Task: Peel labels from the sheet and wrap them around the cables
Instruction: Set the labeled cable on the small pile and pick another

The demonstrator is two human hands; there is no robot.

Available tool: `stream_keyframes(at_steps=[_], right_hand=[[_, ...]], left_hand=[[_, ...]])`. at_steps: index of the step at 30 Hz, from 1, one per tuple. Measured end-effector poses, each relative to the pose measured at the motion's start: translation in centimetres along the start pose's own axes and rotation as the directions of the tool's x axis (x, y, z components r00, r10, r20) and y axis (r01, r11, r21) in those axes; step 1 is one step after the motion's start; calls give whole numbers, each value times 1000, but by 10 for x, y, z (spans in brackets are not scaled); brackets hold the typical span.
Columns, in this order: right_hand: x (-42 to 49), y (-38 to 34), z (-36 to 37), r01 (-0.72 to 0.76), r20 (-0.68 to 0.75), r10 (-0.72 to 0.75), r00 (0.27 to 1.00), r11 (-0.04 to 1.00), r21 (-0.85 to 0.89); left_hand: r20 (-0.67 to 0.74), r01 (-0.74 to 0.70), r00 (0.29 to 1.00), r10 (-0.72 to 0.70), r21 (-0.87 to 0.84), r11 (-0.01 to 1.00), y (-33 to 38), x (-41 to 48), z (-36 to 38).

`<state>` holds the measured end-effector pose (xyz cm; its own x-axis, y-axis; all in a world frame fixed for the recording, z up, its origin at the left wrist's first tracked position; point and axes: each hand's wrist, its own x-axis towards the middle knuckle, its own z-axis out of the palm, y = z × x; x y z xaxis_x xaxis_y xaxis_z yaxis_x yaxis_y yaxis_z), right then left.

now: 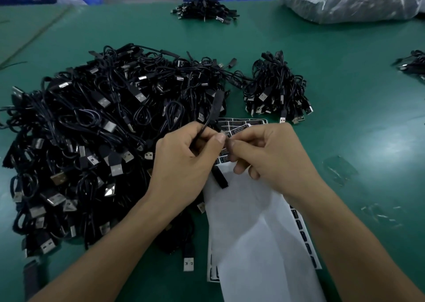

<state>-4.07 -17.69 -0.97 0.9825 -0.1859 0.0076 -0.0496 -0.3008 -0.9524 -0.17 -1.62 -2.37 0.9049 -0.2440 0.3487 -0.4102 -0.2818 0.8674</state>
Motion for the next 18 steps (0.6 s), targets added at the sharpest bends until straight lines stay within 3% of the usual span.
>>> stream_keyframes(at_steps=[5,9,18], right_hand=[[-4,1,-6,-7,-9,8,1000,997,75],[-6,4,-4,-2,-38,5,999,998,68],[-3,8,1,111,-71,-113,991,994,-24]], left_hand=[[32,32,999,-28,-138,990,10,-1,-2],[55,234,972,-228,-295,927,17,5,-6],[237,399,913,-331,-353,847,21,14,-19]])
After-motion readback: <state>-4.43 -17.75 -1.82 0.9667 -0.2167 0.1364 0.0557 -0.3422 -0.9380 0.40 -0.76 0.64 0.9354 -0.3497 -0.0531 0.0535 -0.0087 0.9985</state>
